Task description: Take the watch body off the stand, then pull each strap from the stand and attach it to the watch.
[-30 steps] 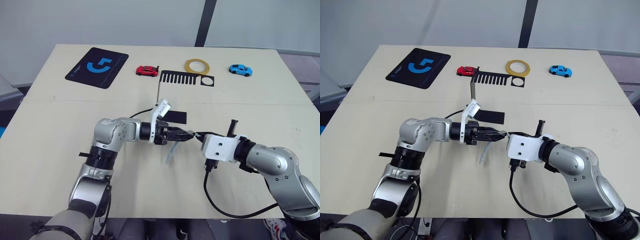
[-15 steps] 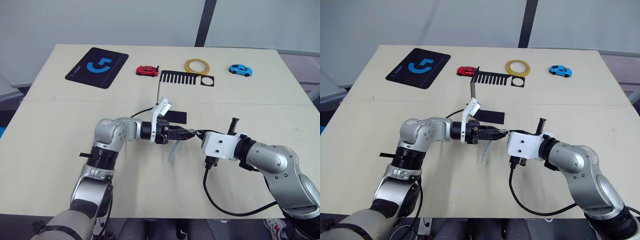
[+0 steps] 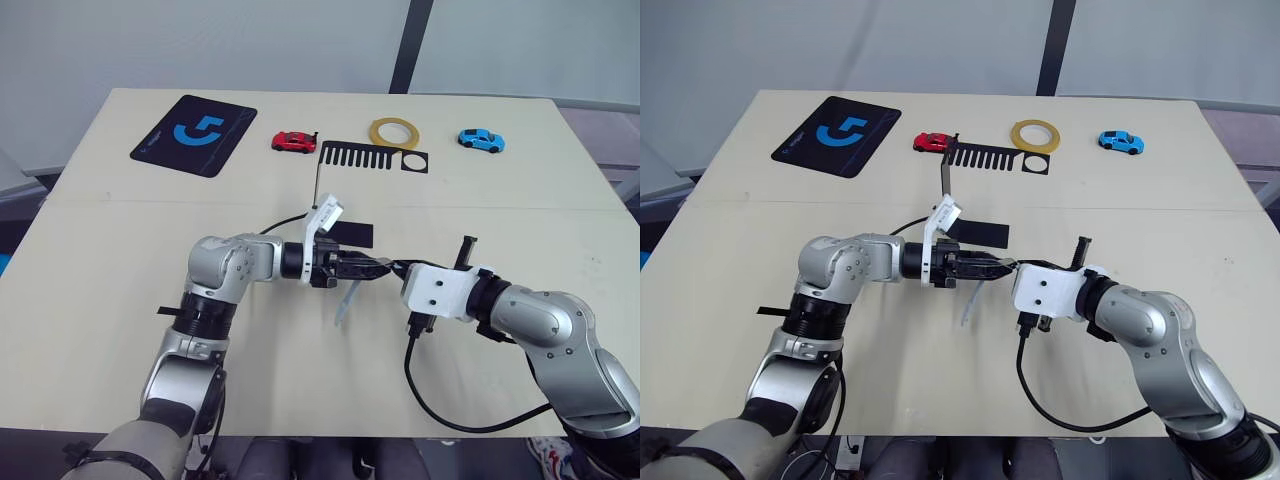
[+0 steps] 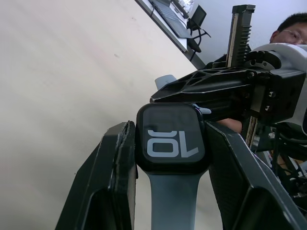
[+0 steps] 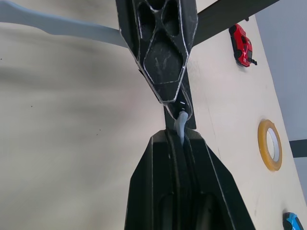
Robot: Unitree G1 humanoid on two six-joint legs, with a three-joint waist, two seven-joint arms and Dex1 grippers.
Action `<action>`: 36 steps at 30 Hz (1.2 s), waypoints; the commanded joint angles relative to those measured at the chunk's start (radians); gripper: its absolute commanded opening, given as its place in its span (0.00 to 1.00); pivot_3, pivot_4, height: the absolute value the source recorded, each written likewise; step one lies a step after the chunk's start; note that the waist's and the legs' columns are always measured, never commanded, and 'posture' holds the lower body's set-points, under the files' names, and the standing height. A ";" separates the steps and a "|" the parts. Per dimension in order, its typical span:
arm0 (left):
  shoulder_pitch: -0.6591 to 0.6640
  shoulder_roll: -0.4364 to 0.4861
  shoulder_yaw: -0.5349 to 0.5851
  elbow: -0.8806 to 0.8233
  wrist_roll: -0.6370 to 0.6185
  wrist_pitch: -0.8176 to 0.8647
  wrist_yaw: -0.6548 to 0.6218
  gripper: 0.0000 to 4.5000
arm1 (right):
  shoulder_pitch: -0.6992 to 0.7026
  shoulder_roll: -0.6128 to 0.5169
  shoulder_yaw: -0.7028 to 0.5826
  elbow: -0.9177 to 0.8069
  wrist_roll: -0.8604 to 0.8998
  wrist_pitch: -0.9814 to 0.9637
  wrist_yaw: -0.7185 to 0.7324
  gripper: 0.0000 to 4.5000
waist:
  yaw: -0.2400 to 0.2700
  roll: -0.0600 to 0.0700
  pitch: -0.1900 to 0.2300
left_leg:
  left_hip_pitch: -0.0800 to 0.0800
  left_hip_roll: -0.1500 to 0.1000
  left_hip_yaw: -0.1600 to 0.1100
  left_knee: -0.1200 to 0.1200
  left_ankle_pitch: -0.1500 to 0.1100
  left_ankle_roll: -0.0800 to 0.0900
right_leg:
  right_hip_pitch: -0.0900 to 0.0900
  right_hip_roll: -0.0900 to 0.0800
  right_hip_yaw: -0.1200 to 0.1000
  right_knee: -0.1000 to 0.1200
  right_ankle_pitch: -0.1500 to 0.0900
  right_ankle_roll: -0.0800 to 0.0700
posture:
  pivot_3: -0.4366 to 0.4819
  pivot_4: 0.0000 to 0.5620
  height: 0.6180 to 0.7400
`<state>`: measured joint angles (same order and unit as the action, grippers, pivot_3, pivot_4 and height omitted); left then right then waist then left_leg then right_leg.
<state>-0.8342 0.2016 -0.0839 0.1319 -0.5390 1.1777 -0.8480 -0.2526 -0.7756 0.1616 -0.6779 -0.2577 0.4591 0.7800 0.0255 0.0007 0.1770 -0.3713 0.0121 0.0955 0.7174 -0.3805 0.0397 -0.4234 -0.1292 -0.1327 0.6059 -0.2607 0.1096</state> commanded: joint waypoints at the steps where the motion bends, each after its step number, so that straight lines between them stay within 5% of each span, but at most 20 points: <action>1: -0.013 -0.029 -0.013 -0.045 -0.050 0.003 -0.013 0.38 | -0.023 0.012 0.009 -0.022 -0.004 -0.015 -0.007 0.00 | 0.000 0.000 0.000 | 0.000 0.000 0.000 0.000 0.000 0.000 | 0.000 0.000 0.000 0.000 0.000 0.000 | 0.48 0.27 0.93; 36: -0.021 -0.028 -0.016 -0.025 -0.045 -0.029 -0.014 0.38 | -0.034 0.004 -0.009 -0.013 0.001 -0.024 -0.005 0.00 | 0.000 0.000 0.000 | 0.000 0.000 0.000 0.000 0.000 0.000 | 0.000 0.000 0.000 0.000 0.000 0.000 | 0.48 0.27 0.93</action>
<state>-0.8344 0.2001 -0.0865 0.1339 -0.5449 1.1540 -0.8465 -0.2652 -0.7744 0.1619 -0.6602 -0.2576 0.4588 0.7803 0.0255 0.0007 0.1770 -0.3714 0.0121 0.0955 0.7173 -0.3805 0.0397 -0.4234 -0.1292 -0.1327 0.6059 -0.2607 0.1096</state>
